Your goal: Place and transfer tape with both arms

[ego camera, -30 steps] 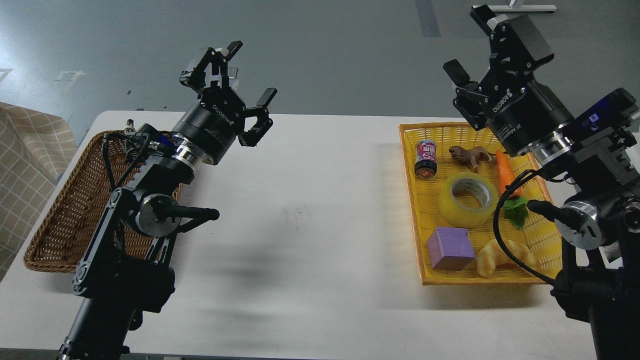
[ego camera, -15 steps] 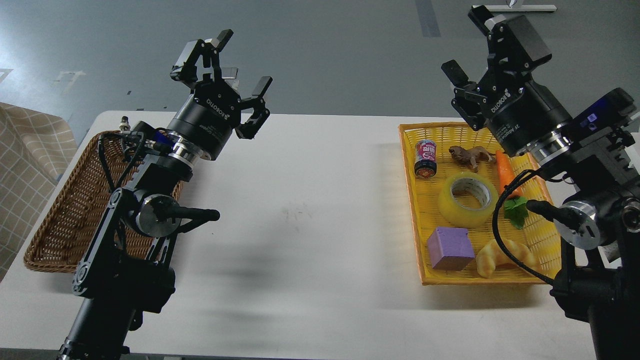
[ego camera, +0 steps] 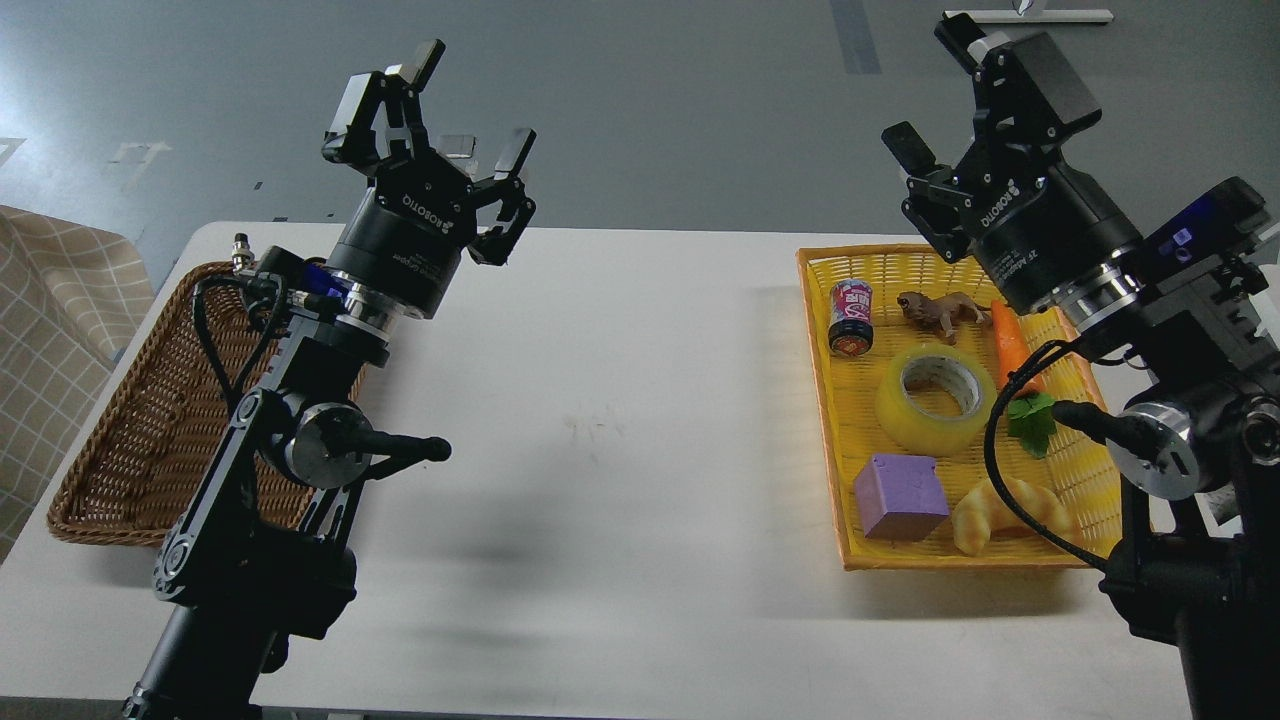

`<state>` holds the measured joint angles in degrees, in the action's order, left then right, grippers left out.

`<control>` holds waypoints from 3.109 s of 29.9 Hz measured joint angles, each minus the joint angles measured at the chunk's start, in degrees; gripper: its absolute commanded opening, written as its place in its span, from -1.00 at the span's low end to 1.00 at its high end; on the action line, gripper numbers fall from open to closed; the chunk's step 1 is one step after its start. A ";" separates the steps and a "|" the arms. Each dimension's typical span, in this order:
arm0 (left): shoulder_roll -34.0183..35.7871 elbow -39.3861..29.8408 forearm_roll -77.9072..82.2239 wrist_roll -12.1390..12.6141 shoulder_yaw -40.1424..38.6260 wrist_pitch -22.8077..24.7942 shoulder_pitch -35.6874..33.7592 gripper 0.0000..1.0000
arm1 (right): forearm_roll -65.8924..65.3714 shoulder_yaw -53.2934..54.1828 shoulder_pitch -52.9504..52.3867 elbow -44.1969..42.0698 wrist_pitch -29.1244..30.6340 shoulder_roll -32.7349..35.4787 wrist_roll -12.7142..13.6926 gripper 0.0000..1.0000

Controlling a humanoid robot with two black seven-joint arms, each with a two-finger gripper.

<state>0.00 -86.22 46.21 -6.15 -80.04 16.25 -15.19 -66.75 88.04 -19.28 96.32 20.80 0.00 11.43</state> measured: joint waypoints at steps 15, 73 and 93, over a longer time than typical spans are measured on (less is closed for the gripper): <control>0.00 0.06 0.08 0.25 1.10 -0.32 0.39 0.96 | 0.05 0.78 0.82 1.10 -0.24 0.00 -6.40 1.00; 0.00 0.09 12.32 0.42 4.02 -6.58 -3.23 0.96 | 2.93 0.98 1.00 2.93 -7.22 0.00 -7.22 1.00; 0.00 -2.17 12.74 0.53 3.71 -8.59 -4.00 0.96 | 3.18 4.86 3.26 2.82 3.19 0.00 -12.24 1.00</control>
<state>0.00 -88.39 58.95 -5.62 -76.34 7.66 -19.19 -63.58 92.90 -16.03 99.14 23.99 0.00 -0.82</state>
